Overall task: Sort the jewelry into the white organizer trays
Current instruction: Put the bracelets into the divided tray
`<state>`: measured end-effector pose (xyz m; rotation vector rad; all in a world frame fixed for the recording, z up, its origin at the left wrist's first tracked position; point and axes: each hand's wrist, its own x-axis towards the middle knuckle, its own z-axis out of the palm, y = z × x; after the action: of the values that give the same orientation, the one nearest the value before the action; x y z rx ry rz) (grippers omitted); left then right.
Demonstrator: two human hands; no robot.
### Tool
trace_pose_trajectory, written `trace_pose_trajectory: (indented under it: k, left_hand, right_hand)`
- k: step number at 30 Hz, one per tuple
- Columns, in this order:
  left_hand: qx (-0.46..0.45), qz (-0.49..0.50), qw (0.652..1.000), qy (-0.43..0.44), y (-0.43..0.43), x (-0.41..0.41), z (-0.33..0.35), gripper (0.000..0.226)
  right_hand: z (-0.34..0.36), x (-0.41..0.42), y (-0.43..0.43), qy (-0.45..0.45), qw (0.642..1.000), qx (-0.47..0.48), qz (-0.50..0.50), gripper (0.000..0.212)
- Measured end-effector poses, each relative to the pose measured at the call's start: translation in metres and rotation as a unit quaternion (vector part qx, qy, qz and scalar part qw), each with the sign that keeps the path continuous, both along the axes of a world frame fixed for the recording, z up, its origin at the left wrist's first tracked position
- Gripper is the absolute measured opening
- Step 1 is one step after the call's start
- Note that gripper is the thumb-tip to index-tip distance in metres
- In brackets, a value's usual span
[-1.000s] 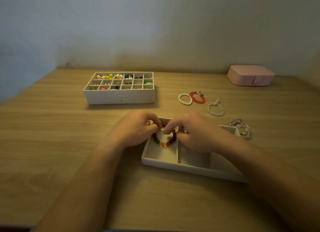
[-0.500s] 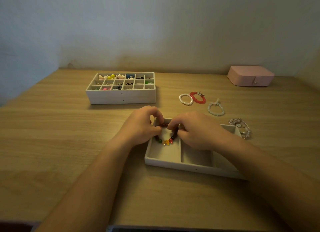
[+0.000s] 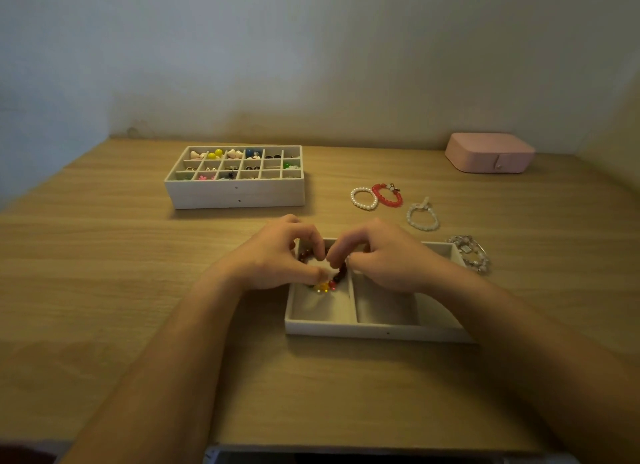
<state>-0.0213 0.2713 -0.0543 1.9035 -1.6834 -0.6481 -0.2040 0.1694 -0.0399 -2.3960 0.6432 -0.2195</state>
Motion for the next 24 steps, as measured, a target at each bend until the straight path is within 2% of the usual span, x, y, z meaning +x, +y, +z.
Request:
trace_pose_trajectory:
  k: [5, 10, 14, 17, 19, 24]
  left_hand:
    - [0.050, -0.030, 0.998, -0.025, 0.001, -0.002, -0.002, 0.018]
    - [0.051, -0.022, 0.998, -0.041, 0.000, -0.005, 0.001, 0.017]
    - [0.030, 0.008, 0.996, -0.089, -0.004, -0.013, 0.013, 0.020]
    - [-0.044, 0.074, 0.996, -0.035, -0.013, -0.026, 0.025, 0.029]
    - [-0.092, 0.087, 0.992, -0.002, -0.020, -0.038, 0.031, 0.025]
    - [-0.113, 0.085, 0.987, 0.074, -0.031, -0.067, 0.037, 0.015]
  right_hand:
    - [0.005, -0.014, -0.010, -0.115, 0.987, 0.032, -0.108, 0.030]
    - [0.008, -0.047, -0.047, -0.176, 0.943, 0.004, -0.282, 0.021]
    - [0.000, -0.084, -0.077, -0.094, 0.928, -0.023, -0.361, 0.016]
    - [-0.006, -0.108, -0.089, -0.008, 0.917, -0.046, -0.396, 0.018]
    - [-0.009, -0.116, -0.090, 0.016, 0.914, -0.042, -0.404, 0.016]
    - [-0.007, -0.120, -0.085, 0.040, 0.919, -0.038, -0.389, 0.021]
